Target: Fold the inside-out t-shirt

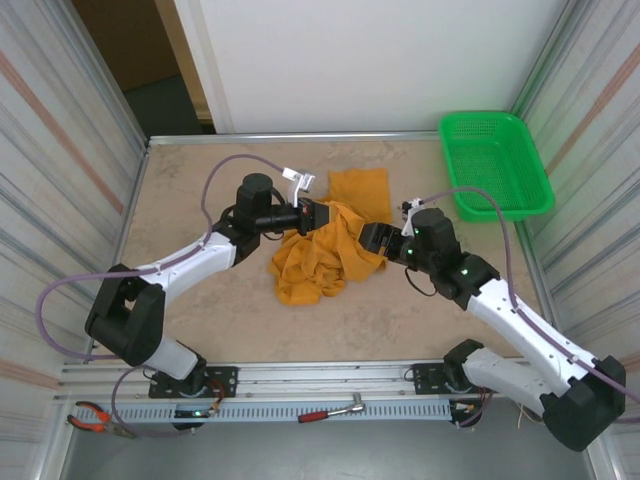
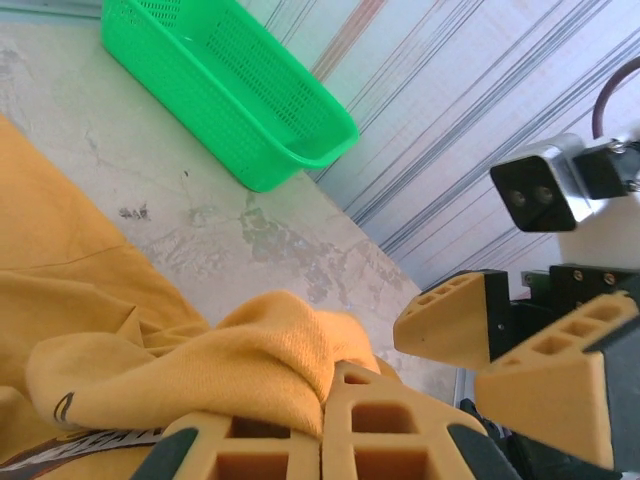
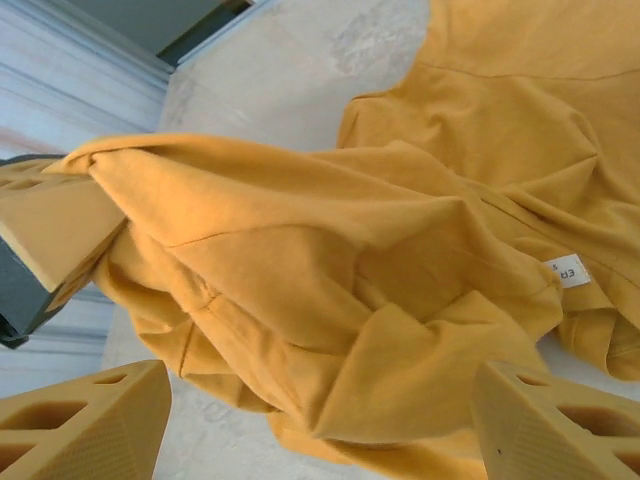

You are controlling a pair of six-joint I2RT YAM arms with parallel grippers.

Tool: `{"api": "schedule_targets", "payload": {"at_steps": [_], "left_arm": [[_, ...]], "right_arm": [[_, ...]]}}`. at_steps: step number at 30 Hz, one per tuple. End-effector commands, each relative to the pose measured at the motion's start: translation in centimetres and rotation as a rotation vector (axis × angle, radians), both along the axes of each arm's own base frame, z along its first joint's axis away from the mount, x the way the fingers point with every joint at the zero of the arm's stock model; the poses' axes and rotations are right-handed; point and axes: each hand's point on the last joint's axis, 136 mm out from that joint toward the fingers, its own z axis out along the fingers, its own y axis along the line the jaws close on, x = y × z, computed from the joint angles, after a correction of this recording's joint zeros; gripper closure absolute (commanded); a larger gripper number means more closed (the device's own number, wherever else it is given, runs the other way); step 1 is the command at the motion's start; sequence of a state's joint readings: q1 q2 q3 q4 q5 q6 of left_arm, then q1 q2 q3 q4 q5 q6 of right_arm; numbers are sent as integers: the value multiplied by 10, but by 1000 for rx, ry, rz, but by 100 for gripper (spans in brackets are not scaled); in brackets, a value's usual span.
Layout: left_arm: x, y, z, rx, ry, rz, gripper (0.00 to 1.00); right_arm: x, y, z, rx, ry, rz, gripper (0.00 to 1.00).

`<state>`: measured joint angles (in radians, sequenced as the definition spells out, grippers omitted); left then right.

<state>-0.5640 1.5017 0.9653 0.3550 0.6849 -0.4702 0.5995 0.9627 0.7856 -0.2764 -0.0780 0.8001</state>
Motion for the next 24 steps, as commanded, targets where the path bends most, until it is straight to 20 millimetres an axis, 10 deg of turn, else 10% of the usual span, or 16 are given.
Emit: {"api": "schedule_targets", "payload": {"at_steps": [1,8,11,21,24], "left_arm": [[-3,4,6,-9,-8,11,100],[-13,6,18,-17,-32,-11,100],[-13,8,16,-5,-32,-6,100],[51,57,-36,112,92,242,100],[76,73,-51,160,135,308,74]], "right_arm": [[11,-1,-7,-95,-9,-48,22],[34,11,-15,-168,-28,-25,38],[46,16,-5,-146,-40,16,98],[14,23,78,136,-246,313,100],[6,23,89,233,-286,354,100]]}}
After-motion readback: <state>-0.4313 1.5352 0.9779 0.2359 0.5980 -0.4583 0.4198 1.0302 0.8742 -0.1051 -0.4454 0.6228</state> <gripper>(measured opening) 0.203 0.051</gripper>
